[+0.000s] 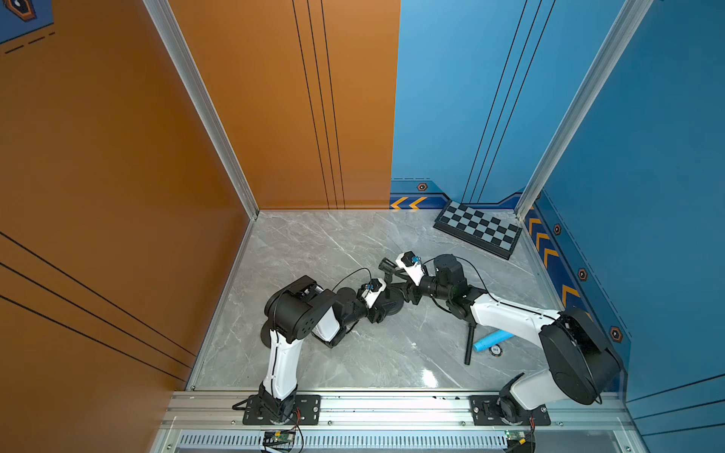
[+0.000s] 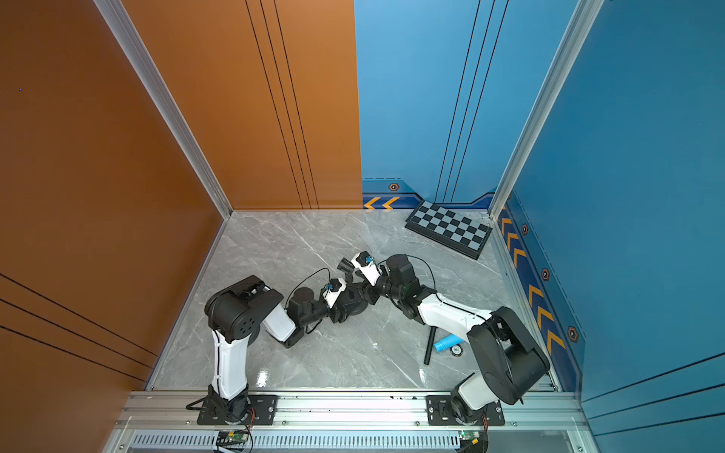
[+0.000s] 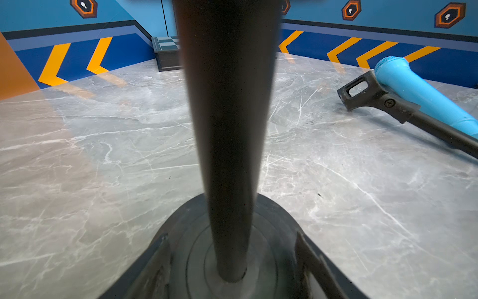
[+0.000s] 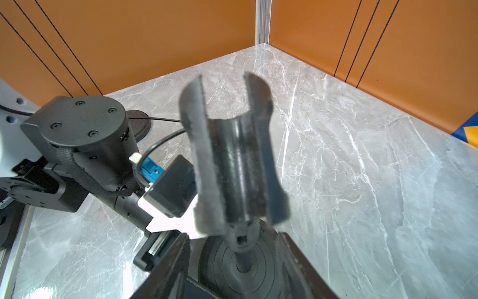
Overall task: Assemble a microphone stand
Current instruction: Screw the microphone stand pole into the microphone stand base.
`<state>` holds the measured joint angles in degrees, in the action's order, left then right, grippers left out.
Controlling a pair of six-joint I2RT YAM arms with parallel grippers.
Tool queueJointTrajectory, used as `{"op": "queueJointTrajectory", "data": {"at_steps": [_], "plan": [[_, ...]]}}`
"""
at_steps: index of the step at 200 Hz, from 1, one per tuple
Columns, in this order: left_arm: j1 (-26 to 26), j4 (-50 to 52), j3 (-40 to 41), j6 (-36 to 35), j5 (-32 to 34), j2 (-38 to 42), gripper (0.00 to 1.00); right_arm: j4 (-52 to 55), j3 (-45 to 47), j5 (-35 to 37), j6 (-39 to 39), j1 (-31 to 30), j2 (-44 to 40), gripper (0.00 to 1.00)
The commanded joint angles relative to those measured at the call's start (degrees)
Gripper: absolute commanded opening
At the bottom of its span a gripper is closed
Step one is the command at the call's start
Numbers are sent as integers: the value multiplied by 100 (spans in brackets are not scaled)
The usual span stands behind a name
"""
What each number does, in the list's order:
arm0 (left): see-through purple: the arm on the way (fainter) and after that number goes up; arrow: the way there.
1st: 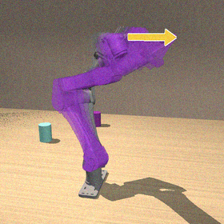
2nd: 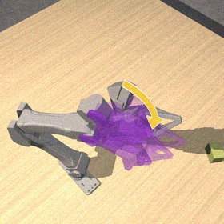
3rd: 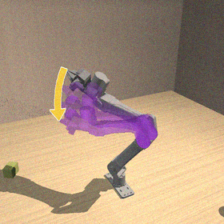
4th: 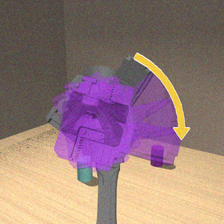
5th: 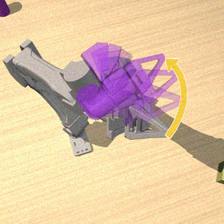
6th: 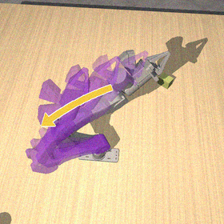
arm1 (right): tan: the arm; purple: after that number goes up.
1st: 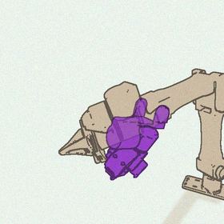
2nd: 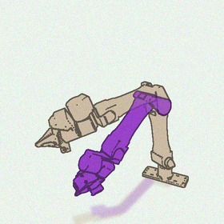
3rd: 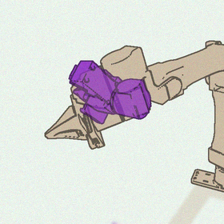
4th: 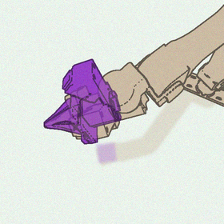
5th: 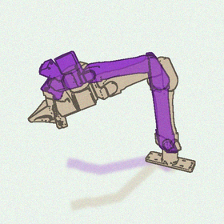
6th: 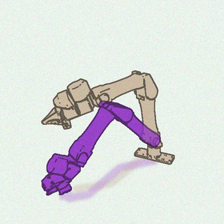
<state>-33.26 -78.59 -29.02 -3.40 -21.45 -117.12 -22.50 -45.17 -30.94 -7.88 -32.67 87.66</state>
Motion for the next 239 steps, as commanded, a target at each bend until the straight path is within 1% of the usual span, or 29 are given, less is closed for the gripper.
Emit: {"op": "queueJointTrajectory", "data": {"at_steps": [1,20,45,101,115,121,128,137,141,146,158,164,174,183,192,203,212,220,239], "plan": [[57,523,21,82,-8,-206,76,118,-293,-455,-167,2,183,54],[65,498,69,71,25,-180,76,-41,-366,-333,-95,-2,276,52],[109,473,92,122,5,-171,76,-165,-421,35,-11,-11,397,48],[161,191,224,176,-6,-294,76,-526,-300,758,155,-117,466,27],[190,170,237,173,-8,-309,76,-609,-202,1103,192,-242,409,22],[196,175,234,173,-8,-324,76,-647,-142,1369,190,-346,376,19],[197,167,234,181,-8,-351,76,-657,-66,1792,162,-501,330,19],[197,141,222,184,-7,-379,76,-735,79,2635,156,-711,267,18],[197,132,224,183,-8,-396,75,-789,151,3027,201,-956,246,18],[198,117,227,196,0,-420,75,-849,235,3439,298,-1095,219,15],[198,90,212,221,18,-451,75,-973,427,4704,675,-1394,208,11],[197,76,203,234,19,-465,75,-1015,499,5215,903,-1529,208,5],[201,63,197,251,14,-487,75,-1093,596,5742,1222,-1679,254,0],[196,61,175,268,12,-511,75,-1169,639,6023,1488,-1779,318,0],[189,61,146,309,-27,-552,74,-1256,657,6047,1652,-1815,412,0],[188,59,96,339,-56,-600,74,-1343,644,5786,1721,-1809,508,0],[186,48,82,345,-56,-619,74,-1359,623,5520,1723,-1788,536,7],[179,53,94,341,-47,-616,74,-1398,603,5207,1662,-1749,525,16],[180,54,127,315,-19,-593,74,-1262,503,3960,1327,-1522,358,35]]}}
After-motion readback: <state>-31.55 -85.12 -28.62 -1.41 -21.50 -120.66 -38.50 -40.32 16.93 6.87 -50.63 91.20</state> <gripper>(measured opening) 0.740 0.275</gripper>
